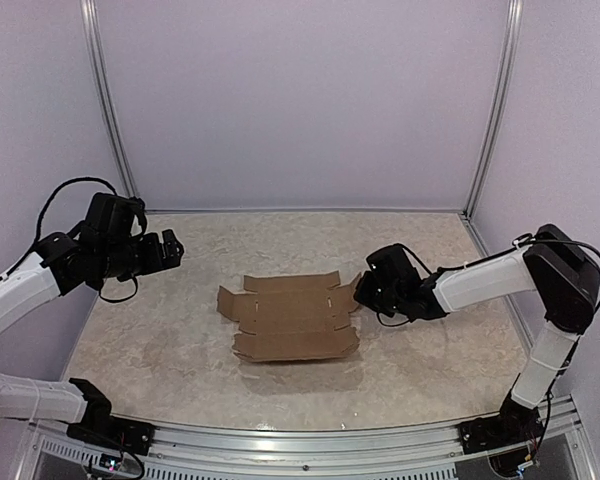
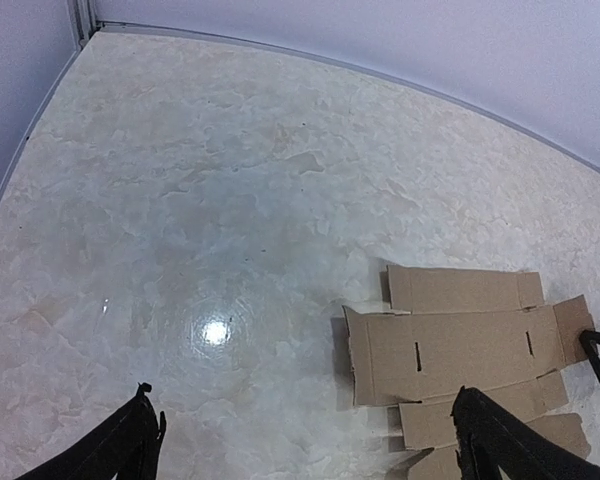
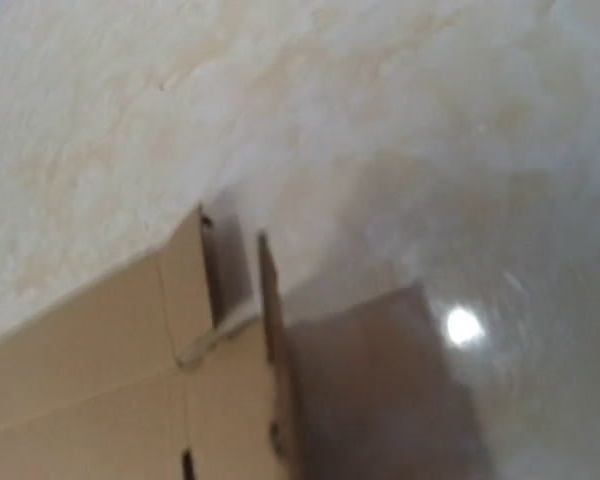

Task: Fold the paper box

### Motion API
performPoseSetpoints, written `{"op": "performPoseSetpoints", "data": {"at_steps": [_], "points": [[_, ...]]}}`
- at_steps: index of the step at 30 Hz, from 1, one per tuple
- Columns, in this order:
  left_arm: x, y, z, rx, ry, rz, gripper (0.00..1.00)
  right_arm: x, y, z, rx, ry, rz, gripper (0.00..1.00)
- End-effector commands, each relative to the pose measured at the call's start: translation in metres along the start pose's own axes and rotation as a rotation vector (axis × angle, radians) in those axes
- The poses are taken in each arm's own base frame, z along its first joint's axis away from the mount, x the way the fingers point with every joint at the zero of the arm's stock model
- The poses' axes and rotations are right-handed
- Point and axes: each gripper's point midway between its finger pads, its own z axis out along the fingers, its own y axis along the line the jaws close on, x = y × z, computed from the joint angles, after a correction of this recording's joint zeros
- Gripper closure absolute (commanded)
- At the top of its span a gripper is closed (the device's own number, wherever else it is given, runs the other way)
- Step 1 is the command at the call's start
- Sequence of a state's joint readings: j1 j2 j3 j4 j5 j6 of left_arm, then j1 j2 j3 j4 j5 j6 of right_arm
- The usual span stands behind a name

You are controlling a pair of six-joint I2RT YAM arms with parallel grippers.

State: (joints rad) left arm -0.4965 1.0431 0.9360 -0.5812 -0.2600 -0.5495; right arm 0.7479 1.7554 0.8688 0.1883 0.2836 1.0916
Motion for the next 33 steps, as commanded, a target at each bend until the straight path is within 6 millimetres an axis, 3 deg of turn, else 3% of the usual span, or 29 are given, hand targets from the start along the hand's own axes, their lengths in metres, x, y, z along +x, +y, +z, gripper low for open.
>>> {"op": "performPoseSetpoints", "data": {"at_steps": [1, 4, 7, 11, 16, 23, 27, 33], "points": [[-0.004, -0.008, -0.001, 0.027, -0.005, 0.027, 0.01, 0.011, -0.026, -0.015, 0.094, 0.002, -0.002, 0.78], [-0.004, -0.007, -0.002, 0.025, -0.010, 0.026, 0.01, 0.011, -0.028, -0.025, 0.088, 0.006, -0.027, 0.61], [-0.004, -0.007, -0.002, 0.025, -0.013, 0.025, 0.01, 0.004, -0.027, -0.035, 0.086, -0.009, -0.073, 0.52], [-0.004, -0.008, 0.001, 0.024, -0.009, 0.031, 0.01, -0.007, -0.007, -0.044, 0.034, -0.011, -0.192, 0.44], [-0.001, -0.009, 0.004, 0.022, 0.009, 0.040, 0.01, -0.018, 0.026, -0.039, -0.072, 0.071, -0.370, 0.35], [0.000, -0.009, 0.005, 0.015, 0.022, 0.048, 0.01, -0.043, 0.052, -0.019, -0.200, 0.234, -0.573, 0.19], [0.000, -0.008, 0.005, 0.002, 0.026, 0.048, 0.01, -0.042, 0.055, 0.011, -0.228, 0.362, -0.613, 0.10], [0.001, -0.005, 0.002, -0.016, 0.032, 0.042, 0.01, -0.041, 0.064, 0.049, -0.333, 0.511, -0.571, 0.05]]}}
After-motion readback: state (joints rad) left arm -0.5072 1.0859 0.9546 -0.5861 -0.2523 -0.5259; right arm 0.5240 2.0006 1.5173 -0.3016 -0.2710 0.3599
